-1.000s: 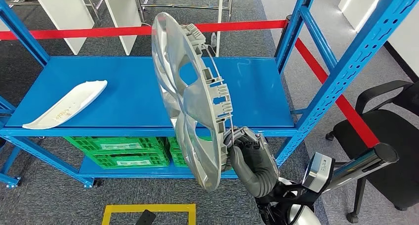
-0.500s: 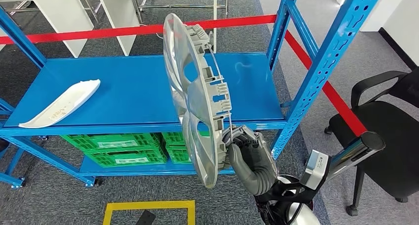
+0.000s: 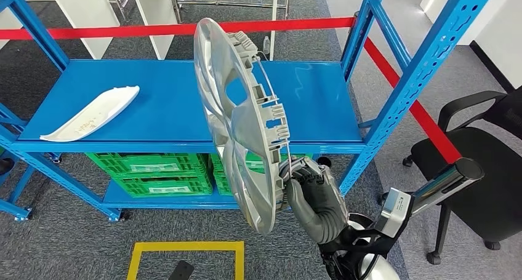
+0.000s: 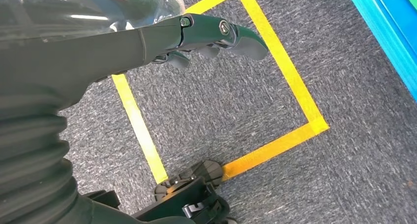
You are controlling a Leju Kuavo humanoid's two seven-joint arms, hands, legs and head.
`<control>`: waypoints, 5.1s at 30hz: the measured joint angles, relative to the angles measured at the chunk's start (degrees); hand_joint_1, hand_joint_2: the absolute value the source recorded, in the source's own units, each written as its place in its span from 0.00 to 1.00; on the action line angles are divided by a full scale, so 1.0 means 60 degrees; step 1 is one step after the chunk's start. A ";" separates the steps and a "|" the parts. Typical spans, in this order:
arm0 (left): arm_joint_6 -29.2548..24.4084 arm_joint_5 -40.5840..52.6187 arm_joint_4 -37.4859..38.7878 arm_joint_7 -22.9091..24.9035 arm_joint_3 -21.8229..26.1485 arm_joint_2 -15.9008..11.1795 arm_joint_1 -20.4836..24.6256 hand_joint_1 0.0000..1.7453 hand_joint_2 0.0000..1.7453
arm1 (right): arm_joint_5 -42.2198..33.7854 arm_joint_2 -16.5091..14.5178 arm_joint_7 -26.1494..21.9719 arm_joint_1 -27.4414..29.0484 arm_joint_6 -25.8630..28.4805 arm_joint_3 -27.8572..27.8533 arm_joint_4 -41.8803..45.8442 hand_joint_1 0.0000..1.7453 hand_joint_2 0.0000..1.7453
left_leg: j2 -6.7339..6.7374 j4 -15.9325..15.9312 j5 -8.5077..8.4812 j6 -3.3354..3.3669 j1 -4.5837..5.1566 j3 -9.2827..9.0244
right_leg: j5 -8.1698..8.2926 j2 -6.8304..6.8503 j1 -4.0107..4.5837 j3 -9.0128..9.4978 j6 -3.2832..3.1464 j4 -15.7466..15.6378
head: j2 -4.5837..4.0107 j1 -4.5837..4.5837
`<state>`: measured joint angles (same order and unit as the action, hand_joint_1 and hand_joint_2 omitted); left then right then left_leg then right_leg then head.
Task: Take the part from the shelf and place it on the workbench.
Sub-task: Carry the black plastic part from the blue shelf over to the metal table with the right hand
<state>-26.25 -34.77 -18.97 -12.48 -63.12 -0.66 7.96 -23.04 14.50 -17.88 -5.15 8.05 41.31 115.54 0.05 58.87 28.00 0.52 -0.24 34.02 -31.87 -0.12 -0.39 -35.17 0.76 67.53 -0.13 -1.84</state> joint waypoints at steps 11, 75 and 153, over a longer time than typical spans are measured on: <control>0.0000 -0.0013 0.0000 -0.0025 -0.0003 -0.0007 -0.0013 0.00 1.00 | 0.0018 0.0005 0.0041 -0.0003 0.0054 0.0006 0.0000 1.00 1.00 | -0.0023 0.2307 0.1354 -0.0557 -0.0039 0.0937 | 0.0645 0.0044 -0.0016 0.0249 -0.0526 -0.1298 | 0.0000 0.0082; -0.0033 -0.0080 -0.0007 0.0073 -0.0011 0.0006 -0.0020 0.00 1.00 | 0.0029 0.0053 0.0178 0.0157 0.0598 -0.0010 -0.0015 1.00 1.00 | -0.0098 0.2195 0.1246 -0.0527 -0.0031 0.0647 | 0.0761 0.0010 -0.0021 0.0063 -0.0522 -0.1317 | 0.0000 0.0134; -0.0143 -0.0125 -0.0022 0.0175 -0.0036 0.0078 0.0005 0.00 1.00 | -0.0018 0.0100 0.0216 0.0337 0.0760 -0.0005 -0.0008 1.00 1.00 | 0.0035 0.0017 -0.0017 0.0013 0.0048 0.0066 | -0.0155 0.0010 -0.0046 0.0139 -0.0037 0.0026 | 0.0000 -0.0004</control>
<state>-27.11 -35.52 -19.10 -11.43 -63.34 -0.19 8.00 -23.15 15.10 -16.59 -3.12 12.61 41.28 115.49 0.26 58.98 27.90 0.60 0.04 34.42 -32.80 -0.06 -0.66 -34.33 0.54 67.68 -0.13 -1.86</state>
